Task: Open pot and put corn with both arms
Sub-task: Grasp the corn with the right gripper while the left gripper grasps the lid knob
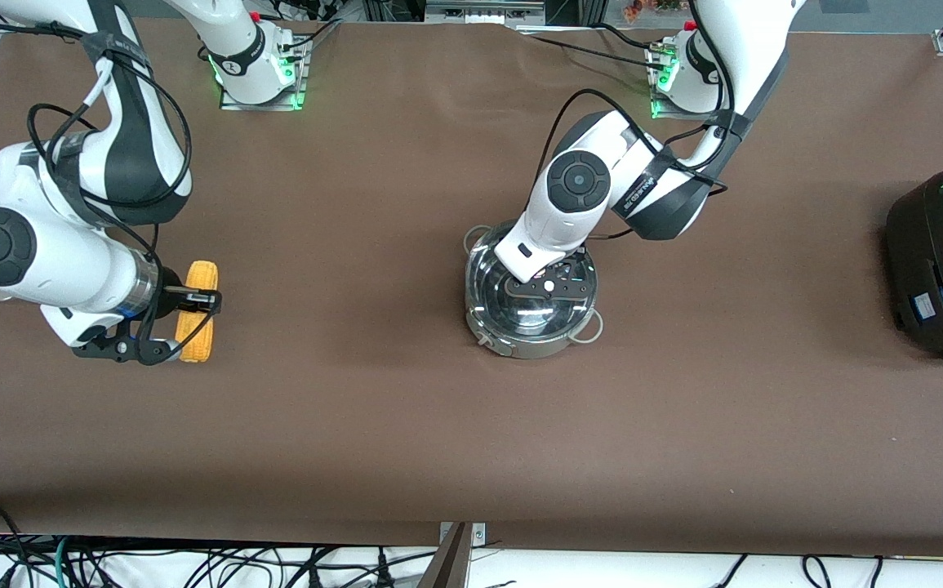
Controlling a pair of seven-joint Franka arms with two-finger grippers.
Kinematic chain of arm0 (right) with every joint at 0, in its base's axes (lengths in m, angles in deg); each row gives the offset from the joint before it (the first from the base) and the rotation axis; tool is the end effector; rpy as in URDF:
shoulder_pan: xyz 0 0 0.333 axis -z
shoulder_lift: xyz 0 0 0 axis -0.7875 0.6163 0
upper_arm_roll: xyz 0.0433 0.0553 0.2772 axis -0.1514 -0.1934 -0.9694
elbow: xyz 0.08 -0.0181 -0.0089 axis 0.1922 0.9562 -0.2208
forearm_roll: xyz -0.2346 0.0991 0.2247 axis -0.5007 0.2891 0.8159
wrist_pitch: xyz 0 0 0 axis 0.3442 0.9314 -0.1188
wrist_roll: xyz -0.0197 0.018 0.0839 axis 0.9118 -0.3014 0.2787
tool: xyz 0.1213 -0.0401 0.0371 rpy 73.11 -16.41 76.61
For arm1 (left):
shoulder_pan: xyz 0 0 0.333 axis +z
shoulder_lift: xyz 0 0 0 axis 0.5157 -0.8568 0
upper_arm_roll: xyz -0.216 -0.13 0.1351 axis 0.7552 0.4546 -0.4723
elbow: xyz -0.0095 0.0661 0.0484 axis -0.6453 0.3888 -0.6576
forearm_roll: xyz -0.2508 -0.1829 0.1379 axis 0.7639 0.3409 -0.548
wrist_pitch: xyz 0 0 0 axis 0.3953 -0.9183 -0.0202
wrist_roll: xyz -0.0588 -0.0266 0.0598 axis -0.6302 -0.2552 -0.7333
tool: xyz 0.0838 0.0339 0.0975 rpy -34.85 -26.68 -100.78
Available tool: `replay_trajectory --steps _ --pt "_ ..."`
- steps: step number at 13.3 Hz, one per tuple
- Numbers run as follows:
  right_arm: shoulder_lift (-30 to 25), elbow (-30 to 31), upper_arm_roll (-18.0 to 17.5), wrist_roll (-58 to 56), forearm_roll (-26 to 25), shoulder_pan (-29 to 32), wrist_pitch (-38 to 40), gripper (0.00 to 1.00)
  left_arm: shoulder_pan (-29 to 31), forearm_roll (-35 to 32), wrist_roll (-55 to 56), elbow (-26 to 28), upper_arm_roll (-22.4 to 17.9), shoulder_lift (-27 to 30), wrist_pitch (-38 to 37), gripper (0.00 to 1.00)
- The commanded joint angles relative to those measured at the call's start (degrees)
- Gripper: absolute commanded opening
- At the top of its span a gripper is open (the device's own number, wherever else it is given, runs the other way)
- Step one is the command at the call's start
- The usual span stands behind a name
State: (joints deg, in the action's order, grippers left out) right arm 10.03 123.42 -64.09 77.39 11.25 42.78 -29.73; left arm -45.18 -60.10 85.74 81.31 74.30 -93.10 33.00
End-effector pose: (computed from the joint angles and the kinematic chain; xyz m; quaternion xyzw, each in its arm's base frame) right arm 0.5950 0.0981 0.3933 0.9980 -0.0221 -0.0596 0.0051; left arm 0.4993 -0.3631 0.3229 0.9975 -0.0130 -0.0647 0.0266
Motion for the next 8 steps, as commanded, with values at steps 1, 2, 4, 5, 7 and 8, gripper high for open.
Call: replay_trajectory --steps 1,2,4,5,7,8 --pt "-1.83 -0.81 -0.47 -0.44 0.22 0.29 3.11 0.00 -0.02 -0.42 -0.63 0.32 0.05 0.44 0.67 0.88" --pt "-2.44 -1.24 -0.56 -0.44 0.22 0.29 3.81 0.00 -0.02 -0.24 -0.71 0.14 -0.04 0.44 0.76 0.88" --pt "-2.80 -1.42 -0.64 -0.44 0.22 0.20 4.44 0.00 -0.02 -0.24 -0.80 0.23 -0.12 0.44 2.07 0.88" --pt "-2.80 -1.51 -0.64 -0.36 0.22 0.20 4.44 0.00 -0.02 -0.24 -0.80 0.32 -0.12 0.35 2.34 0.88" --pt "-2.80 -2.12 -1.78 -0.18 0.14 0.20 4.44 0.00 -0.02 -0.32 -0.80 0.32 -0.21 -0.09 2.78 0.88" --pt "-2.80 -2.13 -1.79 -0.09 0.14 0.20 4.44 0.00 -0.02 -0.41 -0.89 0.32 -0.30 -0.18 3.04 0.88"
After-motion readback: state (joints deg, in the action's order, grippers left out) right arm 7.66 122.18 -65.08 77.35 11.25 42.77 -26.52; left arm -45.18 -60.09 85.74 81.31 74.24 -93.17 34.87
